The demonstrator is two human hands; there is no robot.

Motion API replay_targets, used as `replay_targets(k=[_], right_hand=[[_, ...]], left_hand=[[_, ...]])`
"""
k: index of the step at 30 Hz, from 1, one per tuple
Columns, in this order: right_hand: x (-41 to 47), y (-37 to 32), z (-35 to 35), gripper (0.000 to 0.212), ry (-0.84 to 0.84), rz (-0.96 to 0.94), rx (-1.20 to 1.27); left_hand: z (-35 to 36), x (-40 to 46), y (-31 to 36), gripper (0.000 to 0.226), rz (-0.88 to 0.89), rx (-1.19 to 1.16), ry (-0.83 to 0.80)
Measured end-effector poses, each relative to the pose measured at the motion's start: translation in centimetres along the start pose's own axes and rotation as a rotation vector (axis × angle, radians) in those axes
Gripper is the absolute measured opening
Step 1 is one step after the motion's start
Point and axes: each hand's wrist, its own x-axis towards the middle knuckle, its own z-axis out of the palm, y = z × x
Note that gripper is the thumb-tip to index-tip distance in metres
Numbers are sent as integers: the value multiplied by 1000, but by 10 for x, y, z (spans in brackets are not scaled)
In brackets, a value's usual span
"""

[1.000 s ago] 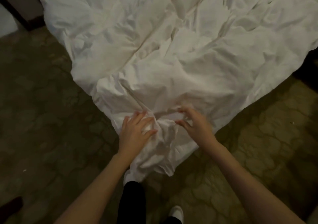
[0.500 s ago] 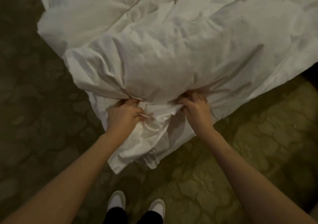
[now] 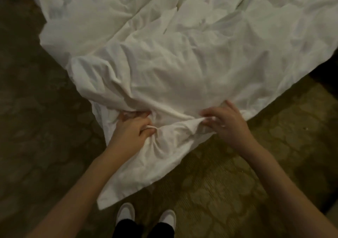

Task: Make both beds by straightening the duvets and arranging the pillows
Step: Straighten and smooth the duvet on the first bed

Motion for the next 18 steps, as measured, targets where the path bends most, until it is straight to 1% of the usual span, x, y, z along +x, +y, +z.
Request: replay_targets(k=[1, 2, 3, 4, 5, 8, 10, 12, 16, 18], right_hand=[[-4, 6, 15, 58, -68, 29, -57], [-8, 12, 32, 72, -153, 62, -112], [-13, 18, 48, 85, -235, 90, -161], [-16, 24, 61, 91, -293, 109, -206], [-18, 26, 70, 93, -324, 128, -248], [-16, 26, 73, 90, -353, 154, -326], [-20, 23, 71, 87, -310, 146, -319], [-29, 18, 71, 88, -299, 150, -312], [-33, 9, 67, 97, -350, 207, -308], [-29, -1, 58, 84, -365, 246, -266]], left_hand=[[12, -4, -11, 50, -22, 154, -76], [25, -8, -24, 53, -31, 299, -146], [36, -11, -34, 51, -27, 407, -204], [43, -13, -41, 47, -24, 473, -219], [46, -13, -45, 46, -18, 506, -220], [46, -11, -47, 49, 15, 529, -126], [49, -15, -46, 56, 21, 529, -68], [51, -21, -46, 61, 0, 561, -89], [43, -21, -43, 61, -44, 596, -194], [32, -22, -31, 55, -52, 573, -181]])
